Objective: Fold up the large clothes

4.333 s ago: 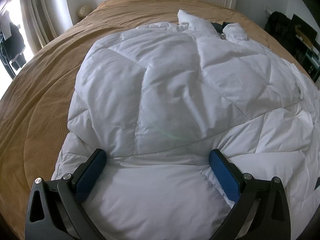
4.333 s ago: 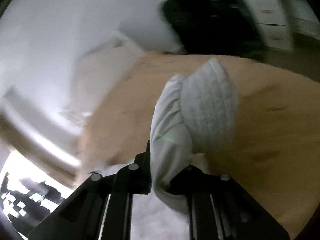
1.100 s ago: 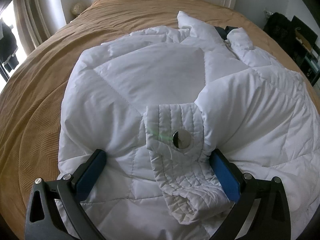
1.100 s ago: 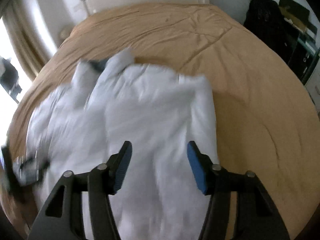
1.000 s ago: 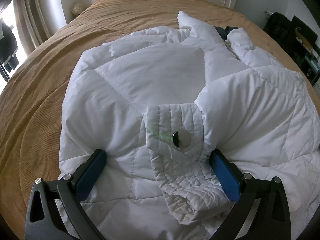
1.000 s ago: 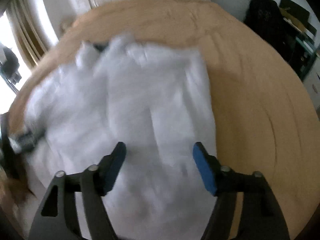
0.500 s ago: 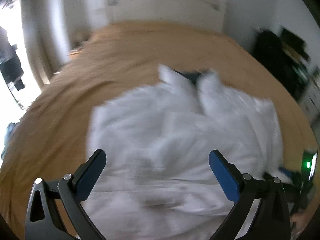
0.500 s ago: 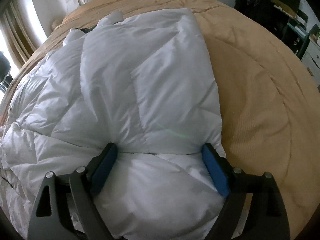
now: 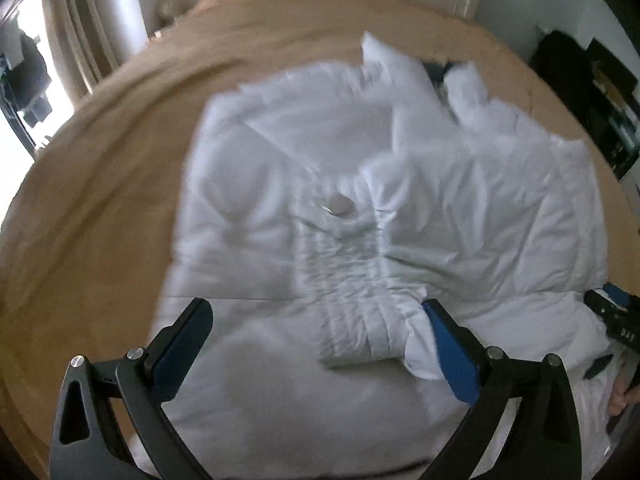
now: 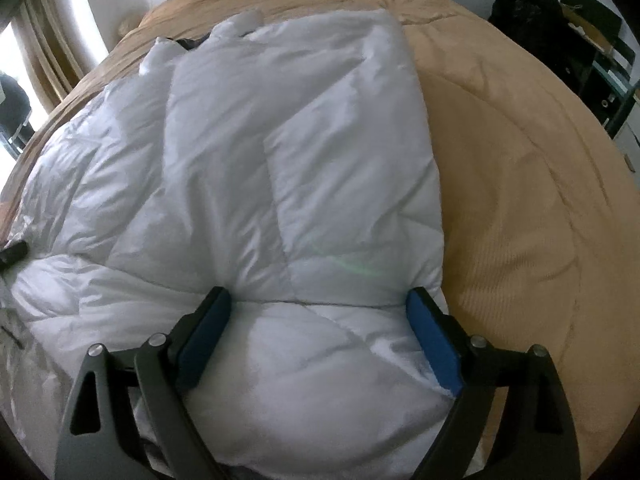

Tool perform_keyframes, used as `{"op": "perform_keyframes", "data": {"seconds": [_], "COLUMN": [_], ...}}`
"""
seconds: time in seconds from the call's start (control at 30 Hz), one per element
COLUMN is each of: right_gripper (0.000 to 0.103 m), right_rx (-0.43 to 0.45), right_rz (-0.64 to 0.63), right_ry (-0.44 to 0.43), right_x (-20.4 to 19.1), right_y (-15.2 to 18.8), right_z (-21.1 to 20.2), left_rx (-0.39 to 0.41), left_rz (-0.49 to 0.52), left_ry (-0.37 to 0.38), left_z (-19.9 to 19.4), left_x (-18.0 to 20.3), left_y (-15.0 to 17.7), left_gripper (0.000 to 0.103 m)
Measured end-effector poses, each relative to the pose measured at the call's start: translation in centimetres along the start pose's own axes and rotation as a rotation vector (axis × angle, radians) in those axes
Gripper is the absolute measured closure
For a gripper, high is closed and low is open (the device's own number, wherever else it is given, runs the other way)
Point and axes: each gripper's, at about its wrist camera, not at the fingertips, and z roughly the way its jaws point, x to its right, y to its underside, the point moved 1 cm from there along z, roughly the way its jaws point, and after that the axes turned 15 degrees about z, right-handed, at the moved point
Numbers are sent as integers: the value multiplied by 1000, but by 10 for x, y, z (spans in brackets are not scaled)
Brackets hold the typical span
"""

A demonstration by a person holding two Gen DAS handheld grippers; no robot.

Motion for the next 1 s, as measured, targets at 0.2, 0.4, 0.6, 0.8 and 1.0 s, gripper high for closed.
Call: {"op": "perform_keyframes", "data": {"seconds": [0.2,0.4,0.6,0.8,1.0], "right_gripper": [11,11,24,85,87], "right_rx": [-5,-181,-304,-296,-231], "right_rz": [53,166,232,226,265], "right_ry": [-50,-202,-375,-338,-385], "right_x": [42,97,119,108,122], "right_y": [15,49,89,88,77], "right_z": [-42,-47,-55,-57,-94], "left_rx": [-12,-72,-99,-99,-116], "left_rz": [154,25,-65,-56,-76], "left_ry": [-205,67,240,135,137], "left_z": [-21,-17,-13,-26,-36], "left_x": [-28,-71,-68,-59,-66], "left_y": [30,102,156,133,146], "left_gripper": [1,1,5,85,86]}}
